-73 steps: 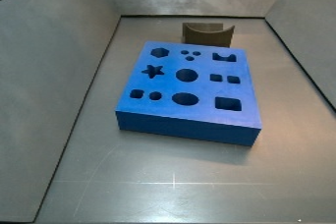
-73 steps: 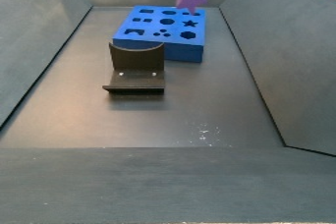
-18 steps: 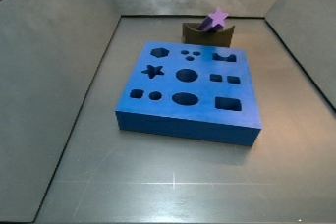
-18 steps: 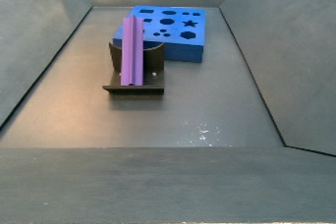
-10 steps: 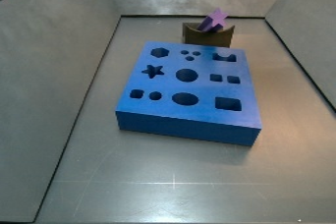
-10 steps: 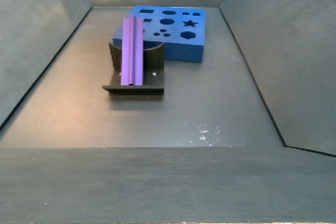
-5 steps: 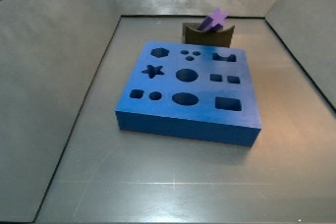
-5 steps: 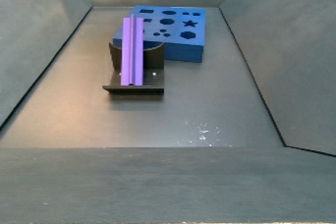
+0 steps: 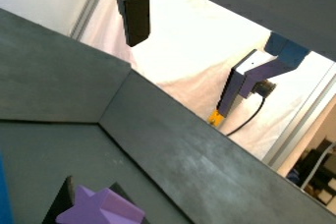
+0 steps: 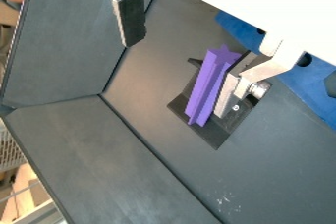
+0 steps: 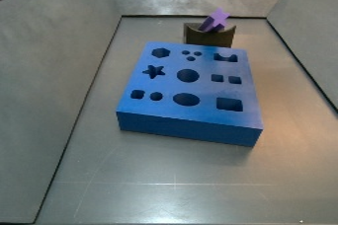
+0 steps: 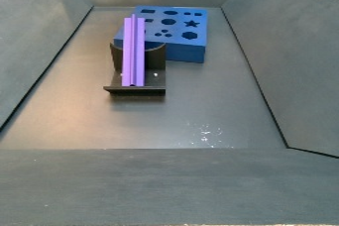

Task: Pick up the star object. Move up. Place the star object on the fixture. Regrasp the star object. Move to above the board. Insert the star object.
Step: Regrasp the star object.

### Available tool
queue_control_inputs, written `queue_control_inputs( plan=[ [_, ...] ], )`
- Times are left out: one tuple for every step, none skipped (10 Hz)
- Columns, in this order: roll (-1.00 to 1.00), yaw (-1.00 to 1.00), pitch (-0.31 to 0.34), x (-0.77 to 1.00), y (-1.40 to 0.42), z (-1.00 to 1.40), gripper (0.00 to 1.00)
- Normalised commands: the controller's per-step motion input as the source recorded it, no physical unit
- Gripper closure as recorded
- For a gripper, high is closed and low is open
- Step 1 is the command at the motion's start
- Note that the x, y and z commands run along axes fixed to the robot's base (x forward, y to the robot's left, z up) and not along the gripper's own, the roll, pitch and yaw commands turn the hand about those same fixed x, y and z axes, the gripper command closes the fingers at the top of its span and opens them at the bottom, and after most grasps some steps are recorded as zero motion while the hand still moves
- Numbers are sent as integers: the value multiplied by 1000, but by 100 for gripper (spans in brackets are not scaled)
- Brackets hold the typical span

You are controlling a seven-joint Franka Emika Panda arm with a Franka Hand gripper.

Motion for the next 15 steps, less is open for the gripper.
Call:
queue_control_inputs(
  plan=[
    [215,228,81,96,-40,-2,0],
    [184,218,36,89,-47,-10,0],
    [178,203,27,96,-50,-13,0],
    [121,229,-11,39,45,-1000,0],
    [120,217,-16,40,45,-1000,0],
    [110,169,-66,55,42,-1000,0],
    [95,138,-99,64,38,-1000,0],
    [78,101,-120,72,36,-1000,0],
    [68,67,-131,80,34,-1000,0],
    [70,24,-132,88,31,-1000,0],
    [73,-7,-125,93,29,-1000,0],
    [71,-32,-113,98,24,-1000,0],
    [67,-53,-85,95,19,-920,0],
    [67,-60,-61,81,11,-748,0],
    [66,-60,-40,74,7,-587,0]
  ],
)
